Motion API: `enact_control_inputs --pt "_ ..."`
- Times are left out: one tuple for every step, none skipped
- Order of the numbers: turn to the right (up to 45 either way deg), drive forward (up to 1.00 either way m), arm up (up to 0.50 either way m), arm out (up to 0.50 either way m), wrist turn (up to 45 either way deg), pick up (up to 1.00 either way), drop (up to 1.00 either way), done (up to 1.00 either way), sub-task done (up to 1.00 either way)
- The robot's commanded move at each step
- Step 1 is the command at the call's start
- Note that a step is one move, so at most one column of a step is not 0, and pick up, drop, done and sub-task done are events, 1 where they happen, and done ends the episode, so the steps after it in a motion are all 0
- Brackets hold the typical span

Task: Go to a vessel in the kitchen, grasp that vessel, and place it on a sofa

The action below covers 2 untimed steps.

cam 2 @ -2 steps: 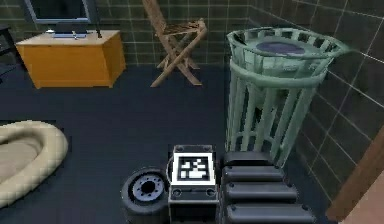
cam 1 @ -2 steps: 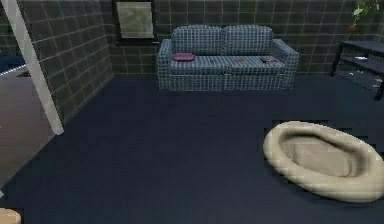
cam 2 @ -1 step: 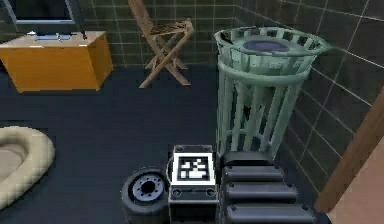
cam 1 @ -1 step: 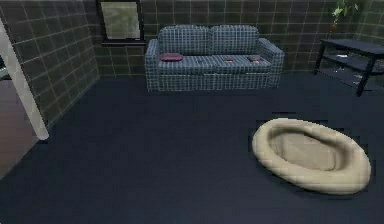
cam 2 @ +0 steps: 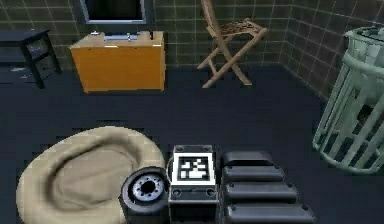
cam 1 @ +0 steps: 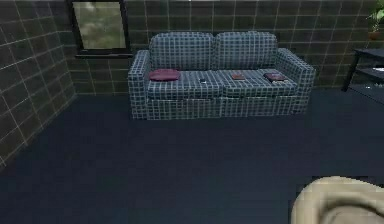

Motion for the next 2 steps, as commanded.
enact_control_inputs --pt "0.0 1.00 0.00 0.00 0.0 0.00 0.00 0.00 0.00" --pt "6.0 0.00 0.00 0.00 0.0 0.00 0.00 0.00 0.00"
